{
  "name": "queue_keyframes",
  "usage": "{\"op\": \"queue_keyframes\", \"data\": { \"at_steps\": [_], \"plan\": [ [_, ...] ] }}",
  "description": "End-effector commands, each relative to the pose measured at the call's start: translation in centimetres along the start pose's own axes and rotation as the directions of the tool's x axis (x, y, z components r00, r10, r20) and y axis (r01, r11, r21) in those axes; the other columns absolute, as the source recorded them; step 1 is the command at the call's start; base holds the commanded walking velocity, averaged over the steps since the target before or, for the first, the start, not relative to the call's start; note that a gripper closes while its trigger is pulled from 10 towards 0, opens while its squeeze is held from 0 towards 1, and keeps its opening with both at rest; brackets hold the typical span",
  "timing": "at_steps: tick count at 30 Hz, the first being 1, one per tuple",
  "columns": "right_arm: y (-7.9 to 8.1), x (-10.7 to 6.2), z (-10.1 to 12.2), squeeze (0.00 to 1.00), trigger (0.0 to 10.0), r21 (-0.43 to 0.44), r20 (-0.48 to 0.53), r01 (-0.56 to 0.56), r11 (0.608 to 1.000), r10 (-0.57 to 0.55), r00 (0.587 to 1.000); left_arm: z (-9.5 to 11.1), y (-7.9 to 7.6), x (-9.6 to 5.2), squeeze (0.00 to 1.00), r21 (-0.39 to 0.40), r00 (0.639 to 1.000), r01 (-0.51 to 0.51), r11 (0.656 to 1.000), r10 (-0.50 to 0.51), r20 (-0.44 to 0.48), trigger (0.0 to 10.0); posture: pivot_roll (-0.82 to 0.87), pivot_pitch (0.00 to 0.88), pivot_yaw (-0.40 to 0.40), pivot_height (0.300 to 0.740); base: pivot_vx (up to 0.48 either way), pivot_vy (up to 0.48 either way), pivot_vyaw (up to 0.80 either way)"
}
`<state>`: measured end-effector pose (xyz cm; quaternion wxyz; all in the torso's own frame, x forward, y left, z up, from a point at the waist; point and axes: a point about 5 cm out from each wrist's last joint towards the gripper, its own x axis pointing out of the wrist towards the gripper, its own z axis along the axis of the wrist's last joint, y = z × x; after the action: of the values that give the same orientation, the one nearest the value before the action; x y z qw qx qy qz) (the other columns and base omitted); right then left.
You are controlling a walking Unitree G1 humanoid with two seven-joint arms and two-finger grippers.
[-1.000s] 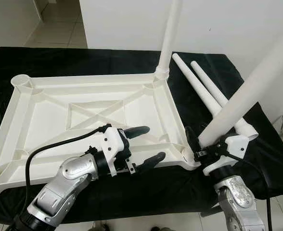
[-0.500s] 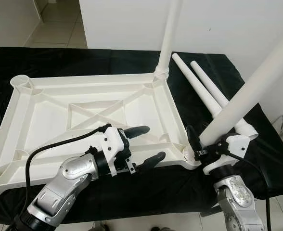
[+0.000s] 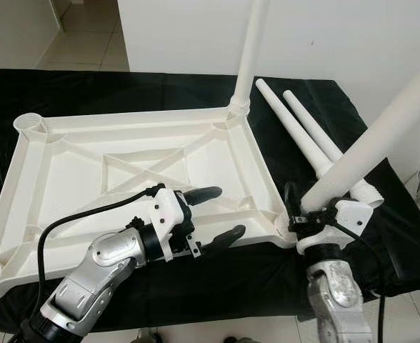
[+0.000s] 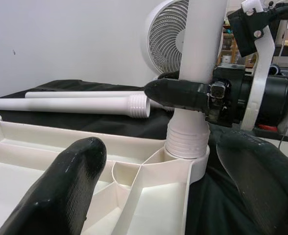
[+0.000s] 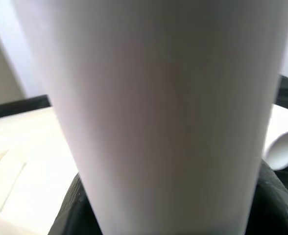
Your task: Building children table
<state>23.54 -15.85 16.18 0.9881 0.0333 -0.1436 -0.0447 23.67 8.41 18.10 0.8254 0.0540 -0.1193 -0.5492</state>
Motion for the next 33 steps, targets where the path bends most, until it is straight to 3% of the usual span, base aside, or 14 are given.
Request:
{"op": "queue_keyframes", "data": {
  "at_steps": [1,4,7,20,33],
  "plan": [
    [-1.8,-0.5,-2.2,0.00,10.0,-0.041,-0.116,0.141,0.989,-0.145,0.983,0.2,-0.6,0.0,0.00,0.011,0.996,0.092,0.996,-0.092,-0.001,10.0,0.01,0.147,-0.015,0.740,0.000,0.000,0.00],
    [-2.6,0.2,-2.1,0.00,10.0,-0.084,-0.101,0.281,0.956,-0.289,0.952,0.2,-0.6,0.1,0.00,0.010,0.996,0.094,0.996,-0.094,-0.001,10.0,0.01,0.145,-0.009,0.740,0.000,0.000,0.00],
    [-2.6,0.4,-2.3,0.00,10.0,-0.085,-0.106,0.320,0.944,-0.327,0.939,0.2,-0.6,0.1,0.00,0.009,0.995,0.096,0.995,-0.096,0.001,10.0,0.01,0.145,-0.009,0.740,0.000,0.000,0.00],
    [-1.9,1.4,-2.3,0.00,10.0,-0.097,-0.117,0.345,0.933,-0.355,0.927,0.3,-0.6,0.3,0.00,0.006,0.995,0.098,0.995,-0.098,0.006,10.0,0.00,0.149,-0.014,0.740,0.000,0.000,0.00],
    [-2.5,2.1,-2.4,0.00,10.0,-0.099,-0.130,0.409,0.907,-0.419,0.898,0.2,-0.7,0.3,0.00,0.008,0.996,0.093,0.996,-0.093,0.008,10.0,0.01,0.138,-0.020,0.740,0.000,0.000,0.00]
  ]
}}
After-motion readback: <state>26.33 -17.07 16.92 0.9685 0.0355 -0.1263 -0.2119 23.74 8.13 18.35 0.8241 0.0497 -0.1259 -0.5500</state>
